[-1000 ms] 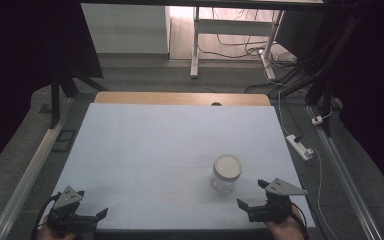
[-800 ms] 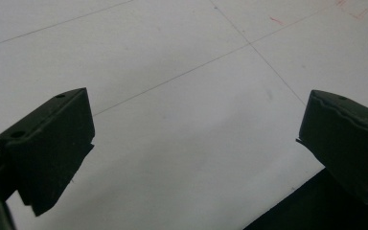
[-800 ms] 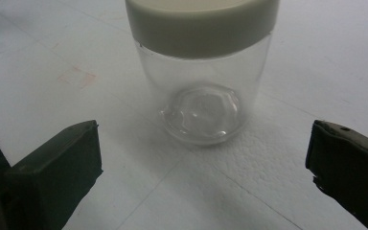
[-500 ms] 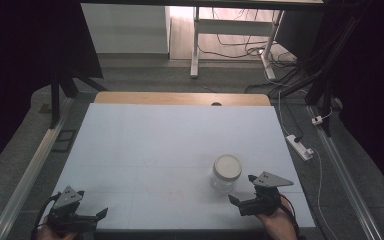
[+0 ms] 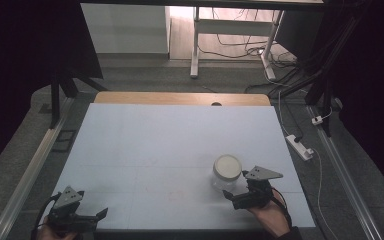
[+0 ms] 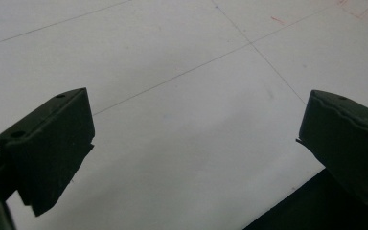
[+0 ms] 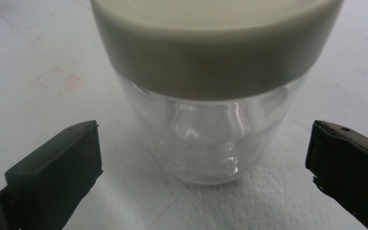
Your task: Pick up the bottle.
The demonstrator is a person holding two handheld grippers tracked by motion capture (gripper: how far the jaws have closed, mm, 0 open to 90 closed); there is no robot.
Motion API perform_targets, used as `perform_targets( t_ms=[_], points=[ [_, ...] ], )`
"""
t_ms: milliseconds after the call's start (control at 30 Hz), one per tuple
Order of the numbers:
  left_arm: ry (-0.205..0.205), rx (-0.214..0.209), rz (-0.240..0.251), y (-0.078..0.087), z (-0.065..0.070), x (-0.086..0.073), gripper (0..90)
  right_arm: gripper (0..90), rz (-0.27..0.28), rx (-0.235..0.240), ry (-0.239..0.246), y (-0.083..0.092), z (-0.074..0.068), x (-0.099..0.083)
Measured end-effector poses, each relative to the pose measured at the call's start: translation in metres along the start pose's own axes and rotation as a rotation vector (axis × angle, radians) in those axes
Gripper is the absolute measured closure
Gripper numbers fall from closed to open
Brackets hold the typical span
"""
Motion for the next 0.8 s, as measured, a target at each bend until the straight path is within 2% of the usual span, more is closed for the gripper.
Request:
perform_targets(
  t_ms=[200, 567, 800],
  points=[
    [0.000, 0.000, 0.000, 0.000, 0.000, 0.000, 0.0, 0.0, -0.011, -0.006, 0.022, -0.008, 0.002, 0.005],
    [-0.002, 0.002, -0.004, -0.001, 0.000, 0.000, 0.0, 0.0, -0.022, 0.029, 0.040, -0.023, 0.003, 0.013],
    [-0.001, 0.000, -0.005, -0.001, 0.001, 0.000, 0.0, 0.0, 0.011, 0.053, 0.032, -0.028, 0.006, 0.016]
  ],
)
Point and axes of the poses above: each handheld gripper's, and its own axes: y roughly backward along the jaws, x roughly out of its top, z roughly to its right, the point moved 3 cm from there along -y, roughly forward along the jaws, and after that the axes turned 11 degrees about -z, right-handed, at the moved point
